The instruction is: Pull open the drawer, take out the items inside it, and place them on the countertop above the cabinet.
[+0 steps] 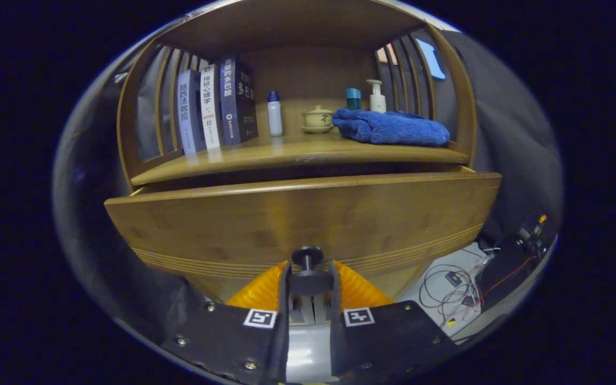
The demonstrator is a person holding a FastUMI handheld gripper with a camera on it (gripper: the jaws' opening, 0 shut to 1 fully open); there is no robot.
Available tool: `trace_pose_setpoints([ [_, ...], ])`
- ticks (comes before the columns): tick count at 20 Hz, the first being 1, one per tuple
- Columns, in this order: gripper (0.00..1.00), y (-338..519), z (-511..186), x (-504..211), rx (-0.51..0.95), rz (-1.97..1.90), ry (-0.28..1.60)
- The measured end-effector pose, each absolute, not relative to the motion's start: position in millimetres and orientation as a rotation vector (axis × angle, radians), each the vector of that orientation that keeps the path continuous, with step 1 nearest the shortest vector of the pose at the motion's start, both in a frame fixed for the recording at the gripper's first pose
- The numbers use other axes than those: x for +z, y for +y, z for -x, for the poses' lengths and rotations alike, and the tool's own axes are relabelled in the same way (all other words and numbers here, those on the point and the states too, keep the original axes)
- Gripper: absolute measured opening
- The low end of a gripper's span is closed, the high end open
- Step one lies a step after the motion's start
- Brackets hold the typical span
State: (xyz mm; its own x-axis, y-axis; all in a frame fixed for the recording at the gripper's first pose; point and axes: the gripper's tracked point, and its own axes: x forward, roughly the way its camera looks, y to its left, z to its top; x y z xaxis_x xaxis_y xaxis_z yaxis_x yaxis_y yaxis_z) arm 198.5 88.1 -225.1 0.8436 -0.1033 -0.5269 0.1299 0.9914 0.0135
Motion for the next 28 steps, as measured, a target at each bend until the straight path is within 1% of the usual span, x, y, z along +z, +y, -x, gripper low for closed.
trace_pose_setpoints([
  [8,0.32,78.8,-98.6,-224.0,-0.176,0.04,0.682],
  [11,0.32,72.1,-69.7,-225.0,-0.193,0.035,0.691],
  [19,0.32,75.4,-62.9,-224.9,-0.176,0.024,0.683],
  [20,0.34,75.2,-62.8,-224.3,-0.17,0.029,0.676],
  [21,0.39,75.5,-62.4,-224.4,-0.163,0.031,0.673],
  [22,0.39,79.2,-60.1,-224.9,-0.144,0.027,0.672],
  [23,0.45,84.2,-59.5,-225.0,-0.124,0.02,0.671],
  [26,0.56,83.0,-52.1,-211.7,-0.117,0.014,0.642],
  [28,0.56,87.0,-47.1,-191.7,-0.099,0.008,0.595],
])
